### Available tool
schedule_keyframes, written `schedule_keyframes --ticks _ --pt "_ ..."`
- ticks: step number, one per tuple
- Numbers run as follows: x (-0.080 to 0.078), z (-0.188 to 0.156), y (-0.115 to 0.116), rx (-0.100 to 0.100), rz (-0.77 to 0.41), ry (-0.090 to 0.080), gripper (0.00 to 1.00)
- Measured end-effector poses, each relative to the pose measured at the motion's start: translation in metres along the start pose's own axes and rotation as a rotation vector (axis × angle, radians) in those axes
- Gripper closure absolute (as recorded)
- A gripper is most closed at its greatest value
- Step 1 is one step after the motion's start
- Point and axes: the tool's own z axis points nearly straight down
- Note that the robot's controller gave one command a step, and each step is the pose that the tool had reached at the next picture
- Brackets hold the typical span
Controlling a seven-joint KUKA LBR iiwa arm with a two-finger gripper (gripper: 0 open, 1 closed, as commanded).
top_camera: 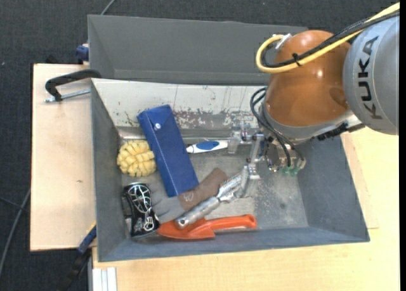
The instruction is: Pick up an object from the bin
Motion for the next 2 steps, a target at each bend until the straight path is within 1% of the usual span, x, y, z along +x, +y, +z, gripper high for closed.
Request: schedule_keyframes --ticks 1,2 --pt "-0.001 -0.005 0.000 -0.001 0.002 -0.009 0.00" --pt "-0.004 0.017 0.011 0.001 -0.107 -0.015 0.00"
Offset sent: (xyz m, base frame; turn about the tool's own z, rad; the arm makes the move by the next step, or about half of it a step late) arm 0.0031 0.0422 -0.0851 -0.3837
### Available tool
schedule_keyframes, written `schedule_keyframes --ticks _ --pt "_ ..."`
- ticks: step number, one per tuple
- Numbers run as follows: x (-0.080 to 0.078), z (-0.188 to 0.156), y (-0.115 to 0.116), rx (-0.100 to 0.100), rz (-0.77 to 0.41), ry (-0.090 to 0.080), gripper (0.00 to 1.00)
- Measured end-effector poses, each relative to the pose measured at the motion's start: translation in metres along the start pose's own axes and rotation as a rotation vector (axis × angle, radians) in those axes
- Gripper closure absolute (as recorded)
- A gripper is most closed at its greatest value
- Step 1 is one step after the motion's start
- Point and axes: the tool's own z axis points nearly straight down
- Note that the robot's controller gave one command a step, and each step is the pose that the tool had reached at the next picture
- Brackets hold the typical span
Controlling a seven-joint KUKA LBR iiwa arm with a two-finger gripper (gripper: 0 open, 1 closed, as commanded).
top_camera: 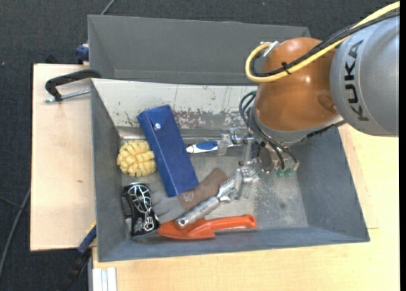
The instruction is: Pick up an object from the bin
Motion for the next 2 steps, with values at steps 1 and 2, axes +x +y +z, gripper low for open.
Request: schedule_keyframes --ticks 1,2 --pt "-0.006 0.049 0.022 -0.002 -0.314 0.003 0.00" --pt "-0.012 0.060 0.047 -0.004 -0.516 0.009 0.00"
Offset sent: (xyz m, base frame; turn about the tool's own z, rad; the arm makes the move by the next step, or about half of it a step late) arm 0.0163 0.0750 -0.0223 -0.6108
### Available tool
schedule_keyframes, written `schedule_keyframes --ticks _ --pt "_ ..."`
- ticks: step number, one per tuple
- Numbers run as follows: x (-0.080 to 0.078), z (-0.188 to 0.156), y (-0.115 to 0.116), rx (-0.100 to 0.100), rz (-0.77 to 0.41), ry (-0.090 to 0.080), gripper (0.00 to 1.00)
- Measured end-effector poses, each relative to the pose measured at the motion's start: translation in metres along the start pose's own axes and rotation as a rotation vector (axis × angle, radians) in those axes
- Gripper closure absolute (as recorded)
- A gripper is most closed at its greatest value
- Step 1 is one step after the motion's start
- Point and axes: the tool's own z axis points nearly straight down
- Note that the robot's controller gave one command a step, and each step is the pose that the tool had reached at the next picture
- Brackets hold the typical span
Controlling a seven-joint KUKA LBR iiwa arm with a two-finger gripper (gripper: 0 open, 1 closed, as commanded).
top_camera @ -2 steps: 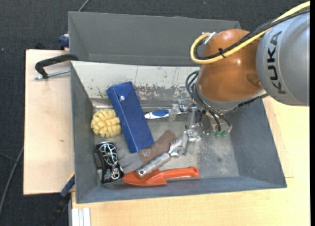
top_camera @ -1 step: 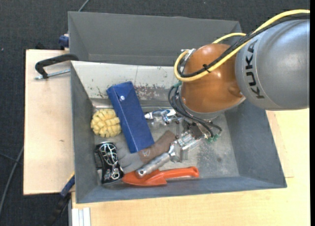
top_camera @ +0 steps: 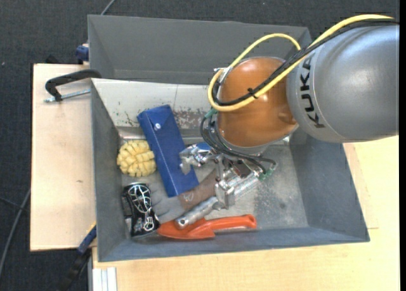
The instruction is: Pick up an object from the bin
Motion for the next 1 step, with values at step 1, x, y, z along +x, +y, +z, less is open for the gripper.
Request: schedule_keyframes --ticks 1 --pt "0.0095 0.0011 -0.0212 0.004 -0.128 -0.015 0.00"
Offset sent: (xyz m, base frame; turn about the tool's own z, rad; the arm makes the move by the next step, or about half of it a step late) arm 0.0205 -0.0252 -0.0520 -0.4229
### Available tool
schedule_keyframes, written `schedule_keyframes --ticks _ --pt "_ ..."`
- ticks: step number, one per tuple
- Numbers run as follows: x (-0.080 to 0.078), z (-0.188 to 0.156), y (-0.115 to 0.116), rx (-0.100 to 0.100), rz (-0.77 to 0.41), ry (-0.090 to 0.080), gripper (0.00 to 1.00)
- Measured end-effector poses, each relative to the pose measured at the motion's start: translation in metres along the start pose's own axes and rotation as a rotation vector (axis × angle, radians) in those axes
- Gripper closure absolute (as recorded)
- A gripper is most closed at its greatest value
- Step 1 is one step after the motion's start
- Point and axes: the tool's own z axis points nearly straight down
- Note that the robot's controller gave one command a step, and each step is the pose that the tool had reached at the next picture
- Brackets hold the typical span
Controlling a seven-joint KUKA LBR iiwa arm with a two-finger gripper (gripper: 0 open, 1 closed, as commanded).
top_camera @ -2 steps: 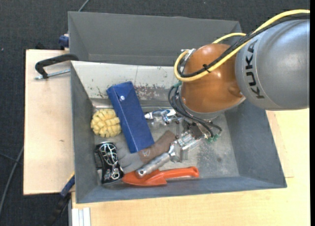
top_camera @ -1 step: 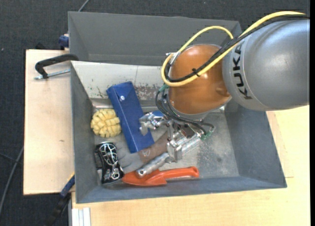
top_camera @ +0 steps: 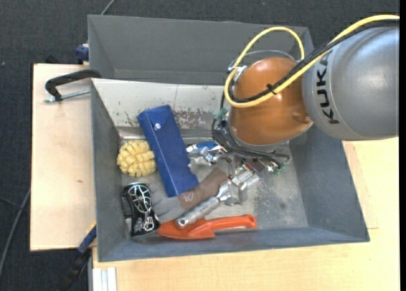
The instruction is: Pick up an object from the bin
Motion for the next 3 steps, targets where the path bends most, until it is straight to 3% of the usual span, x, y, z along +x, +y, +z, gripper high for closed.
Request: schedule_keyframes --ticks 1,2,3 --pt "0.011 0.030 -0.026 0.001 -0.194 0.011 0.00" --pt "-0.001 0.043 -0.007 -0.004 -0.251 0.007 0.00" --pt "0.006 0.053 -0.002 -0.001 0.037 0.007 0.00"
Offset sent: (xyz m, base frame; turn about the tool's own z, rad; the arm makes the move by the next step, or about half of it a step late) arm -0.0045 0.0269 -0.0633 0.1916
